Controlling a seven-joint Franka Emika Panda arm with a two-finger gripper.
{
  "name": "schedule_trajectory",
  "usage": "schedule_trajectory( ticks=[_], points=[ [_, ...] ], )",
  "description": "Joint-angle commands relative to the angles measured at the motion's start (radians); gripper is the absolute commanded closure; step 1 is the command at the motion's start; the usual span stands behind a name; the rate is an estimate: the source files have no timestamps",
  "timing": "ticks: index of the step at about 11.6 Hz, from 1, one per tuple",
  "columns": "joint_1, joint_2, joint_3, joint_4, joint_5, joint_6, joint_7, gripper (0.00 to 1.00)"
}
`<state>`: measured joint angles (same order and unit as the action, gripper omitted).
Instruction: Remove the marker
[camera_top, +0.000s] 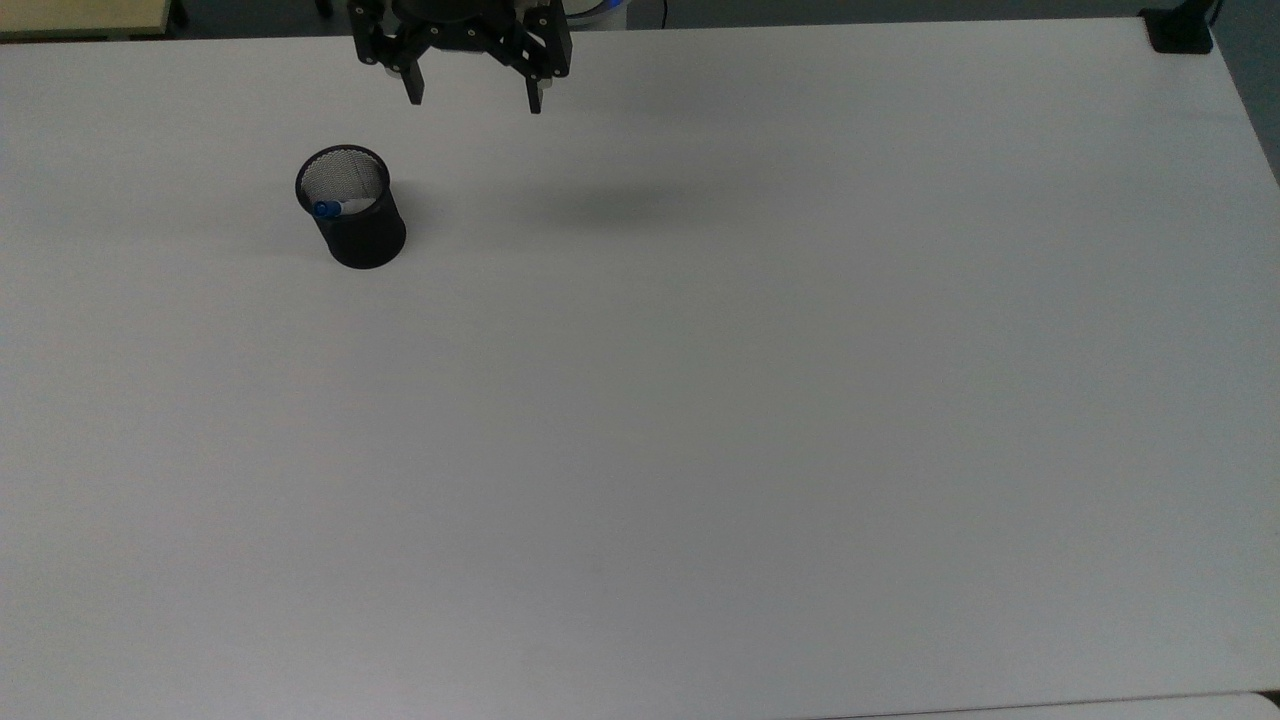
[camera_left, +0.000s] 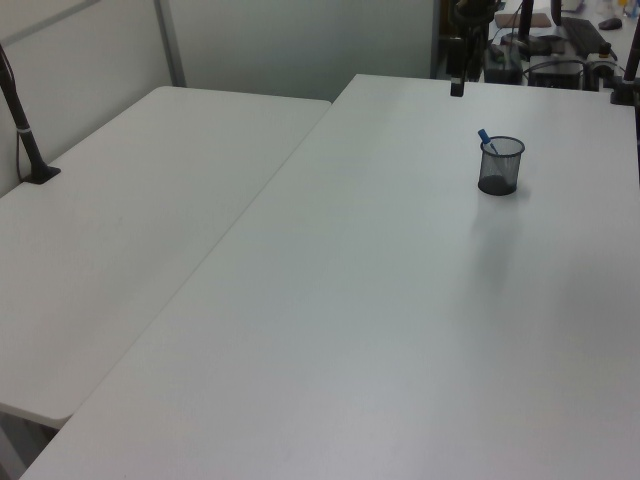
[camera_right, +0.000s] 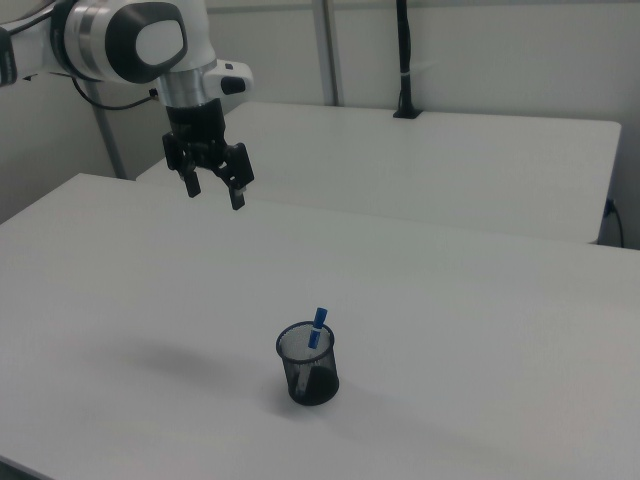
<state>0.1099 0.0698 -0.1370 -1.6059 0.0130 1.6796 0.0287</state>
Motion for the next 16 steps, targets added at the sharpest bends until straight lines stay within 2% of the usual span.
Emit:
schedule_trajectory(
  ticks=[1,9,14,16],
  points=[
    [0.005,-0.007,-0.013,0.001,-0.007,-0.020,0.008,0.00],
    [-0.002,-0.015,-0.012,-0.003,-0.007,-0.004,0.002,0.00],
    [-0.035,-0.051,-0.012,-0.006,0.002,-0.004,-0.035,0.00],
    [-0.073,-0.058,-0.012,-0.008,0.002,-0.004,-0.024,0.00]
  ],
)
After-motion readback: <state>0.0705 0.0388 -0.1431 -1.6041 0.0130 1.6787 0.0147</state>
